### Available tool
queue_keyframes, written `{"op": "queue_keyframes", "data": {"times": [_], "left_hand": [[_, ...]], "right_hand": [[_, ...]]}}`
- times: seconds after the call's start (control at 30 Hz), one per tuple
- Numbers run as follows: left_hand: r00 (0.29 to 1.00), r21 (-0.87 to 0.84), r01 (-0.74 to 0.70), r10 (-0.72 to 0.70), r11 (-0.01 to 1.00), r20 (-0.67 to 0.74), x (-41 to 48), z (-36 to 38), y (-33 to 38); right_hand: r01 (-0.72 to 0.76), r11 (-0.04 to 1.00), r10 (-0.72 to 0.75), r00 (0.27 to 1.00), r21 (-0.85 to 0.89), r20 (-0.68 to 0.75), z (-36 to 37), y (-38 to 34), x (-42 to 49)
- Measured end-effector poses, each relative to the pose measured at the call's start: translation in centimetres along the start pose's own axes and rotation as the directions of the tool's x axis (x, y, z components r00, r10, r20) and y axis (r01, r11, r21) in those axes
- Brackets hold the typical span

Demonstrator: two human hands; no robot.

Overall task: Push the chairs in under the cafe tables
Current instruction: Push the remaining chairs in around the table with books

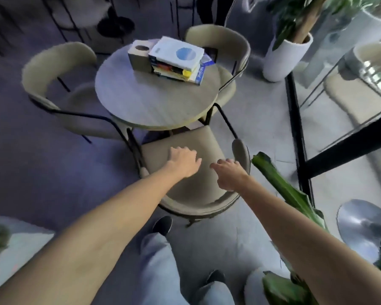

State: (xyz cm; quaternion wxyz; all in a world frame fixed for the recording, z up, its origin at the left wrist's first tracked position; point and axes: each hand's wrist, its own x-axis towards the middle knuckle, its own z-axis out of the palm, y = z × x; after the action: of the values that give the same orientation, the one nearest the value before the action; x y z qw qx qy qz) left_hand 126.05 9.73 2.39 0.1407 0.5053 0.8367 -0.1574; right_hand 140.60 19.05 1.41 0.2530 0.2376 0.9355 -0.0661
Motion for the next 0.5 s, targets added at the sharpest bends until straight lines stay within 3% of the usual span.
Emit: {"op": "queue_keyframes", "data": {"times": [0.33,0.5], "left_hand": [[0.988,-0.023,0.132,-0.129,0.991,0.088,-6.9,7.5,5.8],[0.986,-0.066,0.099,-0.089,0.993,0.142,-8.6,12.4,6.5]], "right_hand": [[0.126,0.987,-0.115,0.987,-0.099,0.109,8.3,1.8,-2.5],[0.174,0.962,-0.153,0.982,-0.212,0.113,10.9,1.7,-2.3]]}}
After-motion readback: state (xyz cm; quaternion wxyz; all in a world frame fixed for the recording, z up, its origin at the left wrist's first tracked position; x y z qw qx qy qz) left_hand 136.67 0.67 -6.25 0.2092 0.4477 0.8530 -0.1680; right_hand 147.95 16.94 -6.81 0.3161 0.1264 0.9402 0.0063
